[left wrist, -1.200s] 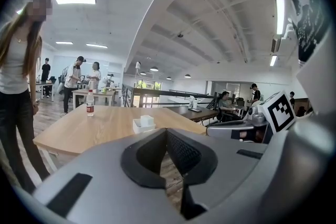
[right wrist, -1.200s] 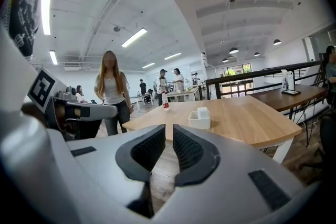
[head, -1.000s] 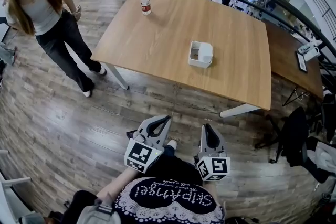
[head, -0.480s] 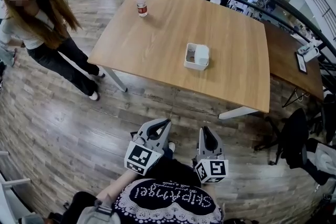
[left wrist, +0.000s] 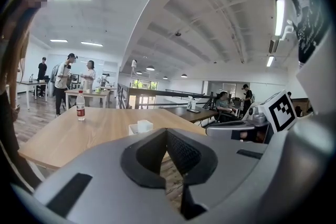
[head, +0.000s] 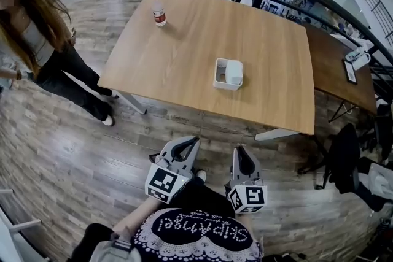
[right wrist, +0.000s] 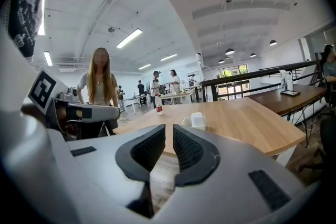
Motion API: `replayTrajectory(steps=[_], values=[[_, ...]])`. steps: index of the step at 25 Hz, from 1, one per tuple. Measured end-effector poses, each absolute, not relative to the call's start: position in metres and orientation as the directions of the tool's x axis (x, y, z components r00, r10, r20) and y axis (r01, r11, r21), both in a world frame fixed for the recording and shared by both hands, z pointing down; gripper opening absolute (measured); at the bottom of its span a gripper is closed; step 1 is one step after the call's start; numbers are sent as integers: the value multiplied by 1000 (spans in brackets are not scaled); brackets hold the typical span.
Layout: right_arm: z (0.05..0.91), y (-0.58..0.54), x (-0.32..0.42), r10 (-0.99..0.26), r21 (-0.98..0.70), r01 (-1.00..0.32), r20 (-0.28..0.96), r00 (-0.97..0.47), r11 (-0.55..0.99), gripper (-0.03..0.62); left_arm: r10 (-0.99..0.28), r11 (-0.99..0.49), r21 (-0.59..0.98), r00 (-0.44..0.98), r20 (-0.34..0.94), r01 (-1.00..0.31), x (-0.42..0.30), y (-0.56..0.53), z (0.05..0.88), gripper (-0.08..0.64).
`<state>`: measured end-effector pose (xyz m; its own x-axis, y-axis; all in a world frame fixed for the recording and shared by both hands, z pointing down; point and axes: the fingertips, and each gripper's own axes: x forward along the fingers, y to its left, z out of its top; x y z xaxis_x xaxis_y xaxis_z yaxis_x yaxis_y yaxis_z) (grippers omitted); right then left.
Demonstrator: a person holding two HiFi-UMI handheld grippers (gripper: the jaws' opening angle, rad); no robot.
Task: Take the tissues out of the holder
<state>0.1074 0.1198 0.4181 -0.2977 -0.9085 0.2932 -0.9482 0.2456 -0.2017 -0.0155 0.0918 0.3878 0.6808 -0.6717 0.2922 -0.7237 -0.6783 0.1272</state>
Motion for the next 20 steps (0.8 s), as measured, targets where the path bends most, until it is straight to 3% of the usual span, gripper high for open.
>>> replayTrajectory(steps=[20], values=[[420,88,67,-920,-189,-956,285,-270,223,34,-655,-699,122,699,285,-705,-57,57,390,6]])
